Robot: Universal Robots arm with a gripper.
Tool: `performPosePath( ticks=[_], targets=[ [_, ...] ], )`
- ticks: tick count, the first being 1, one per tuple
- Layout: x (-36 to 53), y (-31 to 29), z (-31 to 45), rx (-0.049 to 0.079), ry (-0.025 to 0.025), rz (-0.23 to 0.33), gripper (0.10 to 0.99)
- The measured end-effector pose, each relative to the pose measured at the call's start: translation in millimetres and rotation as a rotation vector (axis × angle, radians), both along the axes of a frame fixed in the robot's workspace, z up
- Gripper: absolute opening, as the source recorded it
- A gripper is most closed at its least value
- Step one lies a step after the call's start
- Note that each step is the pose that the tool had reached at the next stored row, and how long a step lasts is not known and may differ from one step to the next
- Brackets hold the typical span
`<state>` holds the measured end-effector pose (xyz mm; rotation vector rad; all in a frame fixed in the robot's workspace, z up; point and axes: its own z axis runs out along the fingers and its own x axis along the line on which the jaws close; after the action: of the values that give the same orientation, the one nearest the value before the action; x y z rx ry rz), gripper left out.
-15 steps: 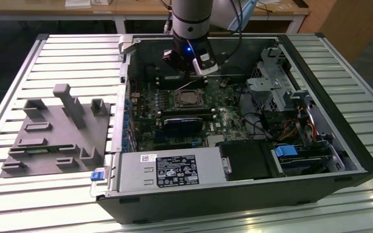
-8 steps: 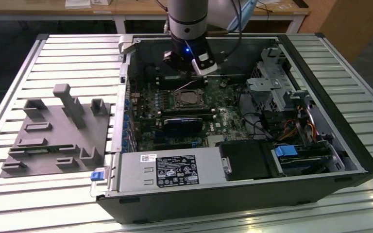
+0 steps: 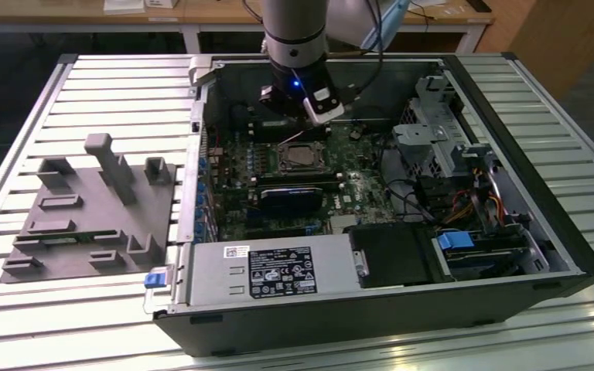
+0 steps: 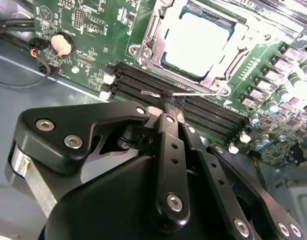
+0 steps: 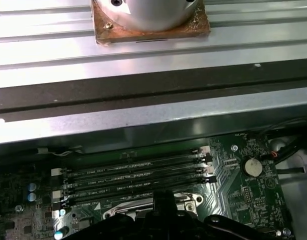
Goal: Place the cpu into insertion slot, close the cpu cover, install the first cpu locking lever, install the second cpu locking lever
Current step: 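Install the first cpu locking lever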
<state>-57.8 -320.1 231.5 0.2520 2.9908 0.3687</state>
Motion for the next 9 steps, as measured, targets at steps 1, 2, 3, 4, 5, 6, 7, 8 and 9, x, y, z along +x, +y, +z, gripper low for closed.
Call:
performPosePath(
  ticks=[1,2,3,4,5,6,7,8,9],
  targets=[
    [-0.1,0.4,-1.0,-0.005,0.0000,0.000,0.102],
    [-0.3,1.1,-2.0,-0.009,-0.0002,0.000,0.102],
    [-0.6,1.9,-2.8,-0.013,-0.0002,0.000,0.102],
    [-1.1,2.9,-3.5,-0.015,-0.0002,0.000,0.102],
    [-1.6,3.9,-4.1,-0.015,-0.0003,0.000,0.102],
    [-2.1,4.8,-4.6,-0.016,-0.0002,-0.001,0.102],
    [-2.7,5.8,-5.1,-0.016,-0.0003,-0.001,0.102],
    [-3.4,6.8,-5.6,-0.016,-0.0004,-0.001,0.102],
    [-3.9,7.7,-6.2,-0.016,-0.0005,-0.001,0.102]
  ],
)
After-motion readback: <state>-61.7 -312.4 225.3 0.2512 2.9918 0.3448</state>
